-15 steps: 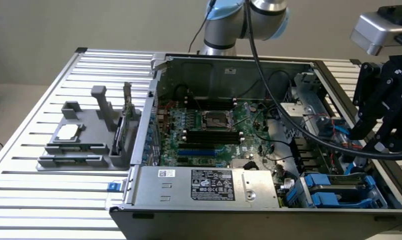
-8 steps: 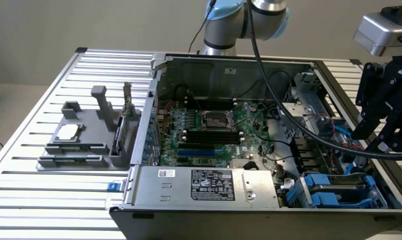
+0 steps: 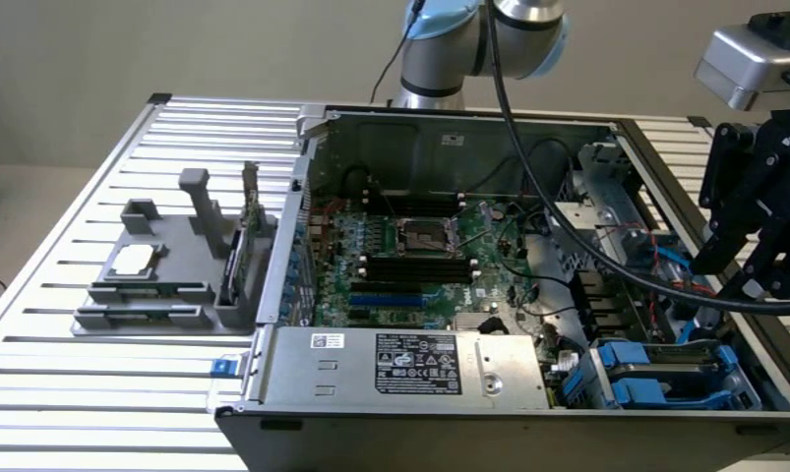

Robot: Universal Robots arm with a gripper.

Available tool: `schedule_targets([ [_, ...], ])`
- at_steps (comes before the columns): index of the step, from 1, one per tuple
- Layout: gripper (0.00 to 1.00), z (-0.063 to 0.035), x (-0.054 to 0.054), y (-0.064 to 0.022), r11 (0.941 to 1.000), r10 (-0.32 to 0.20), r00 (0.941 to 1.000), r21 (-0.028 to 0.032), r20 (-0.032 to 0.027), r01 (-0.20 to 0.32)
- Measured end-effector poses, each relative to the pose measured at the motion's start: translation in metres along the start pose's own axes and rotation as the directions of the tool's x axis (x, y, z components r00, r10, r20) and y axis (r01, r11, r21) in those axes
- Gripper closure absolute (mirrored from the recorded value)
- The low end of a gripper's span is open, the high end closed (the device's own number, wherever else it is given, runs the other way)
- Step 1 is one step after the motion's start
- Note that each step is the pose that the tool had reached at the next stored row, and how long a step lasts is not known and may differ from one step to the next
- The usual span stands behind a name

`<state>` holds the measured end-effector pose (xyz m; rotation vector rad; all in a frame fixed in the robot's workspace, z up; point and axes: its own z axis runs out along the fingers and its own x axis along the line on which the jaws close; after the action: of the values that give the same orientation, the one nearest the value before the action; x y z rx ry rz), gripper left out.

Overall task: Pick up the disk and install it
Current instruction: 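Insert the first disk wire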

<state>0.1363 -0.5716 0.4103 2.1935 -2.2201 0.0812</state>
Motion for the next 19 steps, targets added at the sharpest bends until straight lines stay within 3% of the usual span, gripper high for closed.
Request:
schedule_targets([
  [3,0.61,0.0001,0.0,-0.0005,1.0,0.0,1.0,0.0001,0.0002,0.0],
  [9,0.61,0.0009,-0.002,-0.0155,1.0,0.007,1.0,-0.0013,-0.0001,-0.007],
  [14,0.61,0.0052,-0.002,-0.0158,0.9968,0.08,0.9968,-0.0051,0.0029,-0.08],
  [19,0.61,0.0102,-0.003,-0.0157,0.986,0.166,0.986,-0.01,0.006,-0.166],
])
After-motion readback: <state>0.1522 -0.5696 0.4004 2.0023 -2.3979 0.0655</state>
